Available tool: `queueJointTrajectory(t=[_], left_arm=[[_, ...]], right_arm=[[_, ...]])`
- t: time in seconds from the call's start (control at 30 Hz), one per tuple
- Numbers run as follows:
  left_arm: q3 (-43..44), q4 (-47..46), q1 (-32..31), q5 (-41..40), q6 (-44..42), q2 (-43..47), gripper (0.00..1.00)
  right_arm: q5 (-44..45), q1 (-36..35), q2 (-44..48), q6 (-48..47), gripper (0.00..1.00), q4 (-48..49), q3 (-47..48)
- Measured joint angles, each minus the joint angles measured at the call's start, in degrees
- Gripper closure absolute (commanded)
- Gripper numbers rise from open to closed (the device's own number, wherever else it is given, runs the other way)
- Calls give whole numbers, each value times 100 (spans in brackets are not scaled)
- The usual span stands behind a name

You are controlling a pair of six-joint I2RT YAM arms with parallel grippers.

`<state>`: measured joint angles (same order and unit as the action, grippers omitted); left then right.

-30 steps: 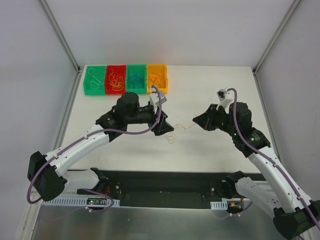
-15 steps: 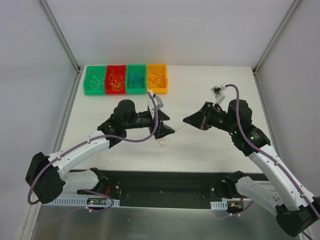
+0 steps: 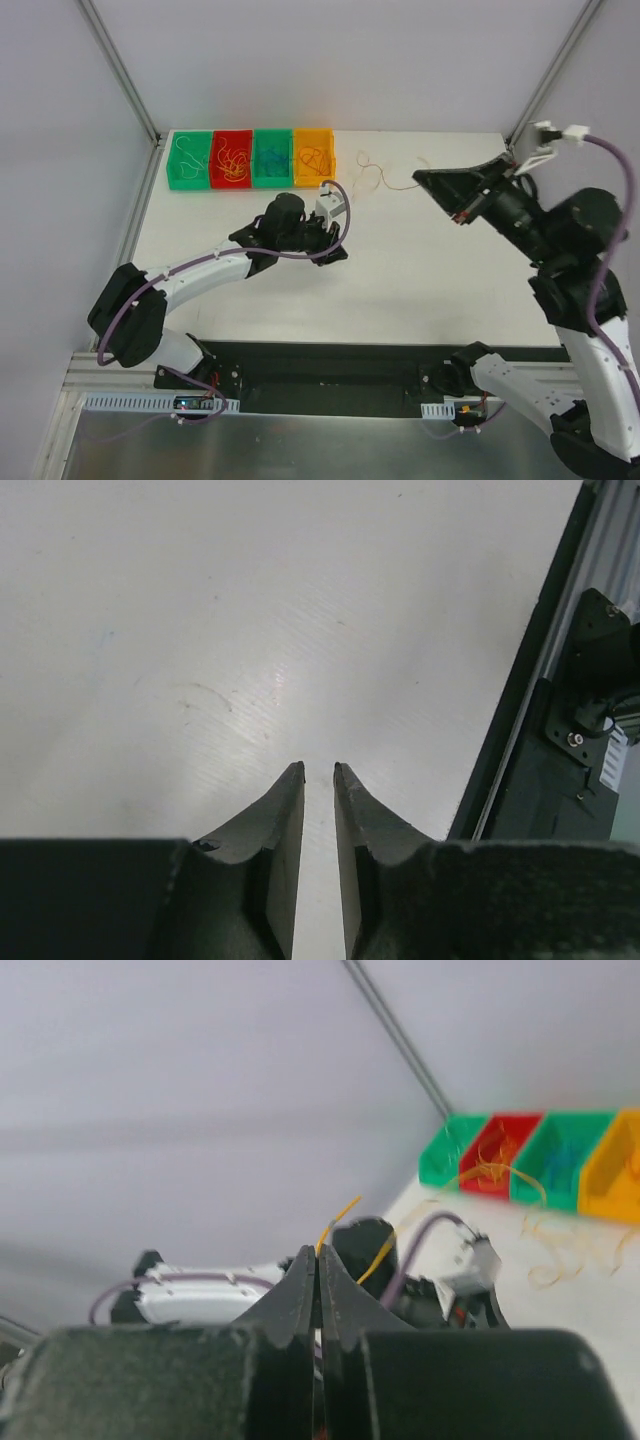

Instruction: Untangle the cables

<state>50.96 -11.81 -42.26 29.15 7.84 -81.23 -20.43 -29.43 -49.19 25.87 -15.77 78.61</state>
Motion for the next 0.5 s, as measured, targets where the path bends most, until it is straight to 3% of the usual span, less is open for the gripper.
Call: queueJointTrajectory(t=[0.23,0.37,0.5], left_arm=[[396,608,275,-487,76,-269,87],[420,780,581,-560,240,-273,85],[420,885,883,-420,382,-166,78]], right_arm=[[778,33,275,-511,100,-160,1196],[1075,37,407,-717,99,-232,970],[1075,37,411,-750,100,-291,208]])
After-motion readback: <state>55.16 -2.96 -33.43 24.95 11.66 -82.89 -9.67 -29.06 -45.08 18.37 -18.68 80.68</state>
